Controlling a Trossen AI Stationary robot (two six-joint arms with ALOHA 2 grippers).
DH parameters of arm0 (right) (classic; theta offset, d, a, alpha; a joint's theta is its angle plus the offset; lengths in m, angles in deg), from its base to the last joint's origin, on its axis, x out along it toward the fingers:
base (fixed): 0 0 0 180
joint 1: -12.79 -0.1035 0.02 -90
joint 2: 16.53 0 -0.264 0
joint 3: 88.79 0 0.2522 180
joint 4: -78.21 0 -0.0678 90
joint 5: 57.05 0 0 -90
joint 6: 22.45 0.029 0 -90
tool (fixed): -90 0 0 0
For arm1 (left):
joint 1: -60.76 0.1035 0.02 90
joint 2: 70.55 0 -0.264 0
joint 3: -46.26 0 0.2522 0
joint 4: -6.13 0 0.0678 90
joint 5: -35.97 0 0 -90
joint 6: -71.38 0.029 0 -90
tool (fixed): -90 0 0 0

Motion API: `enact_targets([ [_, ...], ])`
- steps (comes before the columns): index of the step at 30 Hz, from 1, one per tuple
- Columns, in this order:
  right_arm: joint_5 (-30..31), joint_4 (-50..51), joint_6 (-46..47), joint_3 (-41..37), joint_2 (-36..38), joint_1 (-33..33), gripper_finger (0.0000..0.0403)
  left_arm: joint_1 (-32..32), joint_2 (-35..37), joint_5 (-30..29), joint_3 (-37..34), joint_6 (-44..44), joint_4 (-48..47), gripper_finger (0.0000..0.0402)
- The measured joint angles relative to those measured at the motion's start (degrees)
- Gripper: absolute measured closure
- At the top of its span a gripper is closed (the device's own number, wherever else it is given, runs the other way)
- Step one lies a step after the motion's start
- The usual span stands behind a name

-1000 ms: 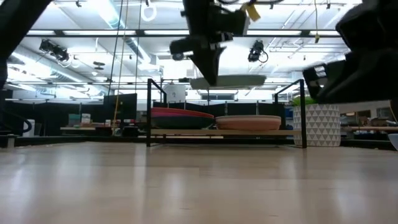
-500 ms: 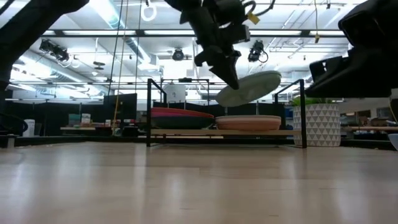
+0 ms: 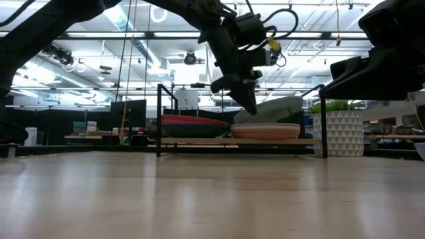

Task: Place and stack plates onto a shelf
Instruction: Stack the light blue plate on top of the gray plate on the shelf

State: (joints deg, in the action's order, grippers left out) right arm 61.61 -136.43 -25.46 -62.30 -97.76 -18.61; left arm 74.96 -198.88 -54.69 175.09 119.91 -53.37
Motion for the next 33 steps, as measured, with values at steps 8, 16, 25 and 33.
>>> enact_targets([
  [8, -0.17, 0.52, -0.58, -0.04, 0.09, -0.04, 0.0344, 0.13, -0.08, -5.21, 0.0, -4.3, 0.15, 0.0317],
  [16, 0.07, 0.51, -0.23, -0.04, 0.11, -0.04, 0.0344, -2.01, 1.64, -11.6, 0.02, -6.04, -2.41, 0.0271],
  [25, 0.06, -1.13, 0.0, -0.09, 0.13, -0.11, 0.0344, -2.72, 2.05, -20.15, 0.13, -13.87, -4.52, 0.0269],
  [33, -0.22, -1.02, 0.42, -0.09, 0.13, -0.26, 0.0344, 0.2, 0.84, -21.14, -1.24, -16.61, -1.29, 0.0279],
])
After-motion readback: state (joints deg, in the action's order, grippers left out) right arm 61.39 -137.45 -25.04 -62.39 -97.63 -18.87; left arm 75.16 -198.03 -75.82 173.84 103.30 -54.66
